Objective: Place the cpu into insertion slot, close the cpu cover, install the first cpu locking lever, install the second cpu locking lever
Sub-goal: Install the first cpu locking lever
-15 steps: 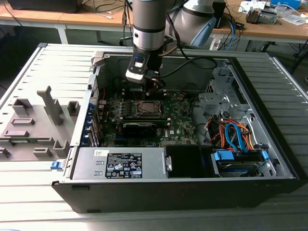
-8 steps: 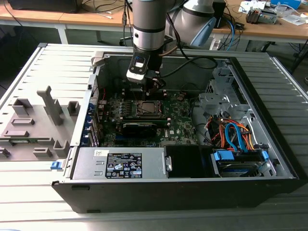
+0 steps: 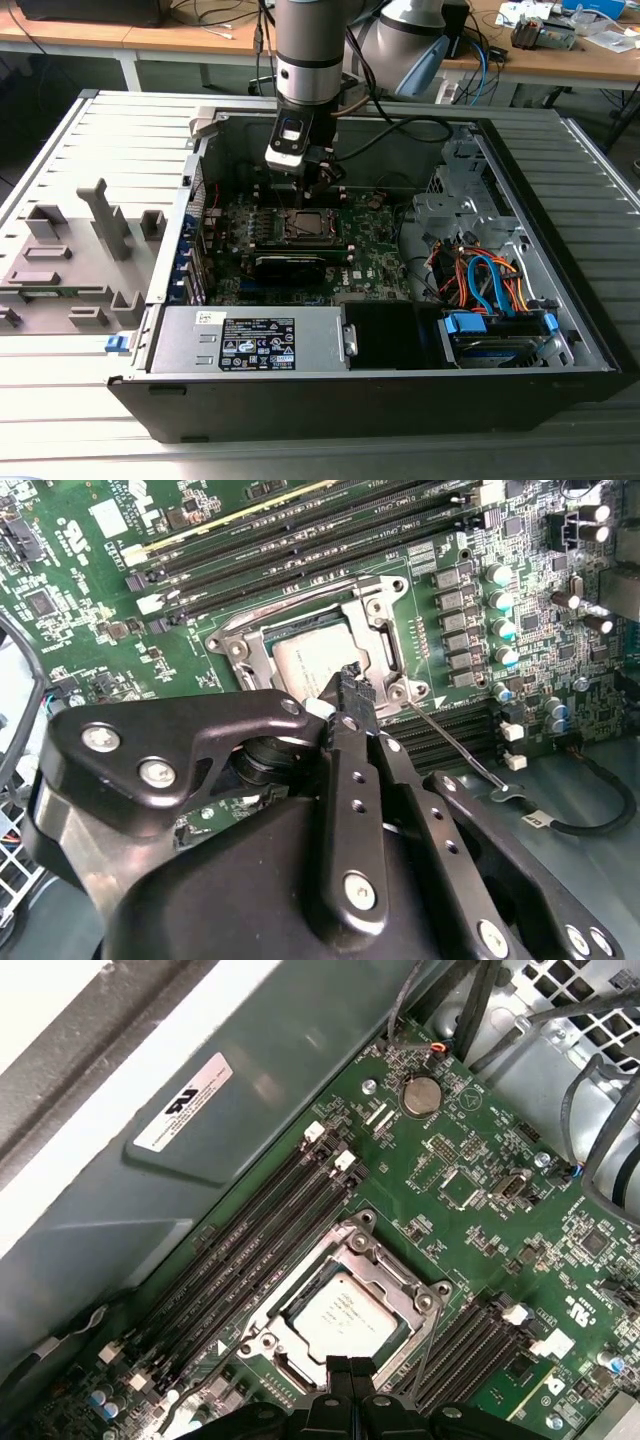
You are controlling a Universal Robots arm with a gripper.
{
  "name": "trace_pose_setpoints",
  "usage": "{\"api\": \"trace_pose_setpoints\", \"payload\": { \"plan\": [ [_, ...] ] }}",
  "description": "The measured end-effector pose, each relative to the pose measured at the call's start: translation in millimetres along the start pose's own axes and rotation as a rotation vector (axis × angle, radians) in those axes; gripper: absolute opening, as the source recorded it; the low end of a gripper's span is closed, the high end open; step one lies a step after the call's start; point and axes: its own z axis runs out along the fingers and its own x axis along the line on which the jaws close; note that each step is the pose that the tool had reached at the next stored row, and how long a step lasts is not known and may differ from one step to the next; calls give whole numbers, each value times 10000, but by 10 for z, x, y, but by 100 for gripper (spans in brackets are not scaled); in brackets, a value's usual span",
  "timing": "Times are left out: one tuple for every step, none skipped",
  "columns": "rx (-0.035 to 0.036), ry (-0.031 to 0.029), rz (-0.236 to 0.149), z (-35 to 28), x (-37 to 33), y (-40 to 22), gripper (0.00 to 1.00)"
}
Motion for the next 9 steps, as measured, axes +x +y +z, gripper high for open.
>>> {"api": "trace_pose_setpoints", "payload": {
  "plan": [
    [-2,-1,-47,0,0,0,11],
    [-3,-2,-86,0,0,0,11],
    [-4,-2,-118,0,0,0,11],
    [-5,-3,-141,0,0,0,11],
    [-7,-3,-171,0,0,0,11],
    [-8,-3,-197,0,0,0,11],
    [-8,-4,-222,0,0,0,11],
    [-9,-4,-245,0,0,0,11],
    [-10,-4,-264,0,0,0,11]
  ]
}}
